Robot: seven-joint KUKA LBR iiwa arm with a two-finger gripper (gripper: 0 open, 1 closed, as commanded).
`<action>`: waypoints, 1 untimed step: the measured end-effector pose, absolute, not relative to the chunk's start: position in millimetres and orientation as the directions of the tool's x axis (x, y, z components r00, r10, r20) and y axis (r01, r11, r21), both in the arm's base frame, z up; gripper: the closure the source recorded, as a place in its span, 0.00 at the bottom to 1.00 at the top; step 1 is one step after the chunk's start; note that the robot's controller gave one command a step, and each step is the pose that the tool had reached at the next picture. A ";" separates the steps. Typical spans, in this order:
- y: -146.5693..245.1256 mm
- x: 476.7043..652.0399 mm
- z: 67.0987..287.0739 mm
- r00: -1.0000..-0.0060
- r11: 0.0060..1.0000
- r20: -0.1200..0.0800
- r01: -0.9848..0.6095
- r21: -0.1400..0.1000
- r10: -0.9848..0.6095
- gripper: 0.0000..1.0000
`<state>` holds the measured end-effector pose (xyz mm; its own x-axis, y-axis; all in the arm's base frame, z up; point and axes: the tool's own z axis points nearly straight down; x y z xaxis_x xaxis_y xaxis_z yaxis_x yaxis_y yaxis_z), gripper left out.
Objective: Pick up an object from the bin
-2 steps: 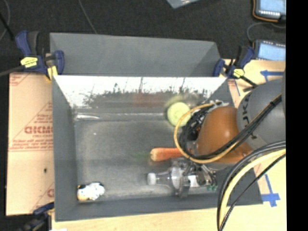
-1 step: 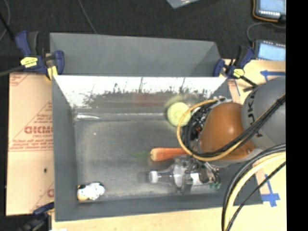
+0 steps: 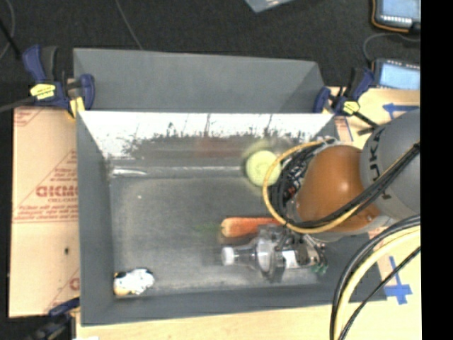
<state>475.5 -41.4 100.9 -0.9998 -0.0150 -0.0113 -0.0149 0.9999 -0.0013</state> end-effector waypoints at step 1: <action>-41.5 475.6 110.2 -1.000 1.000 -0.012 -0.016 -0.001 -0.016 1.00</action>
Offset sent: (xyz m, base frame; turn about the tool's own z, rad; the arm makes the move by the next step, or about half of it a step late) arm 0.0001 -0.0001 0.0097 0.0000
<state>475.6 -41.5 110.2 -0.9998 -0.0160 -0.0120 -0.0160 0.9999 -0.0014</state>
